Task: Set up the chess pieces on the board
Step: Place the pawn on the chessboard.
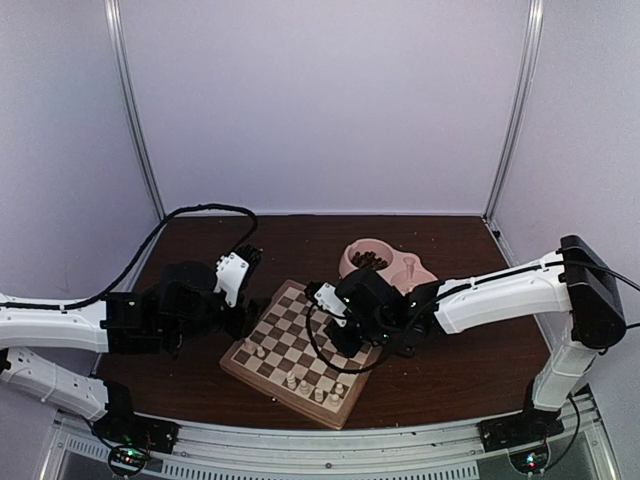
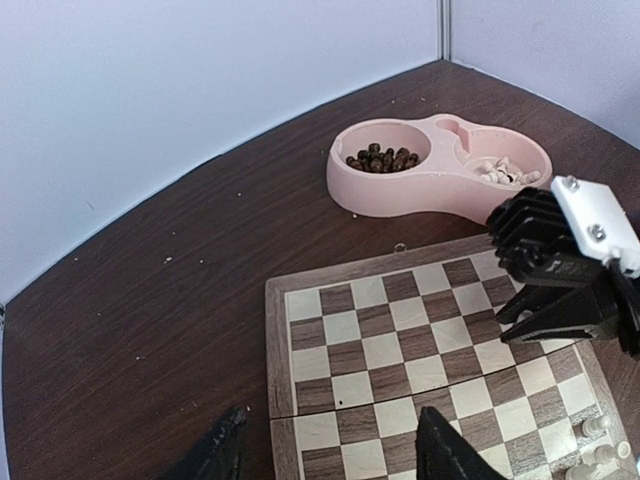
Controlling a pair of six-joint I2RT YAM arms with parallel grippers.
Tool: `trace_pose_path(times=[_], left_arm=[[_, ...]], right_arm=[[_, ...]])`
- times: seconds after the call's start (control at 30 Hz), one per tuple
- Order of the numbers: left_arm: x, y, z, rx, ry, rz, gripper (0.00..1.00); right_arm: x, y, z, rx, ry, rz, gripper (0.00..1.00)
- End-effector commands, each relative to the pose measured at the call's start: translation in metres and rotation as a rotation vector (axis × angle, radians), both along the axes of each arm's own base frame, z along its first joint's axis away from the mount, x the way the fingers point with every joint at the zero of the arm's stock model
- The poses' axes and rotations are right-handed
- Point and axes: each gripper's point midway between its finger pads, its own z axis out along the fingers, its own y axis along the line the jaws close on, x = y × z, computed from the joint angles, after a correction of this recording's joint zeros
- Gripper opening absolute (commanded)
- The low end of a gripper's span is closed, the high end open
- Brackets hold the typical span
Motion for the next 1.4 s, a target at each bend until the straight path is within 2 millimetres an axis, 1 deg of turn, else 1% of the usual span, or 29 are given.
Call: trace_pose_path(times=[0.0,0.1,0.23,0.33,0.43,0.53,0.6,0.73,0.83,1.03,1.13,1.23,1.37], left_arm=[[0.004,0.0,0.013,-0.055,-0.022,0.017,0.58],[0.005,-0.002,0.01,-0.038,-0.018,0.018,0.58],[0.006,-0.003,0.008,-0.034,-0.015,0.016,0.58],[0.005,-0.004,0.008,-0.032,-0.016,0.01,0.58],[0.005,-0.006,0.008,-0.033,-0.014,0.003,0.58],[0.004,-0.007,0.008,-0.036,-0.013,-0.005,0.58],[0.004,-0.008,0.007,-0.034,-0.011,-0.009,0.58],[0.003,-0.012,0.005,-0.03,-0.002,-0.023,0.58],[0.002,-0.014,0.005,-0.032,0.005,-0.03,0.57],[0.0,-0.016,0.003,-0.042,0.012,-0.045,0.57],[0.0,-0.017,0.001,-0.039,0.018,-0.048,0.57],[0.0,-0.017,0.002,-0.042,0.017,-0.05,0.57],[0.0,-0.018,0.0,-0.038,0.02,-0.05,0.58]], right_arm=[[0.0,0.01,0.009,0.028,0.002,0.02,0.06],[-0.006,0.007,0.01,0.037,0.028,0.019,0.07],[-0.026,-0.003,0.006,0.036,0.043,0.043,0.07],[-0.037,-0.013,0.01,0.023,0.014,0.053,0.07],[-0.04,-0.019,0.012,0.038,-0.014,0.055,0.07],[-0.043,-0.016,0.013,0.059,-0.01,0.073,0.07],[-0.044,-0.012,0.009,0.059,-0.008,0.083,0.08],[-0.041,-0.004,-0.008,0.003,0.009,0.089,0.07],[-0.039,0.002,-0.014,-0.007,0.018,0.096,0.08],[-0.036,0.003,-0.024,-0.035,0.016,0.087,0.09],[-0.035,0.003,-0.027,-0.042,0.018,0.083,0.13],[-0.035,0.002,-0.027,-0.044,0.015,0.08,0.21],[-0.035,0.002,-0.028,-0.044,0.017,0.081,0.22]])
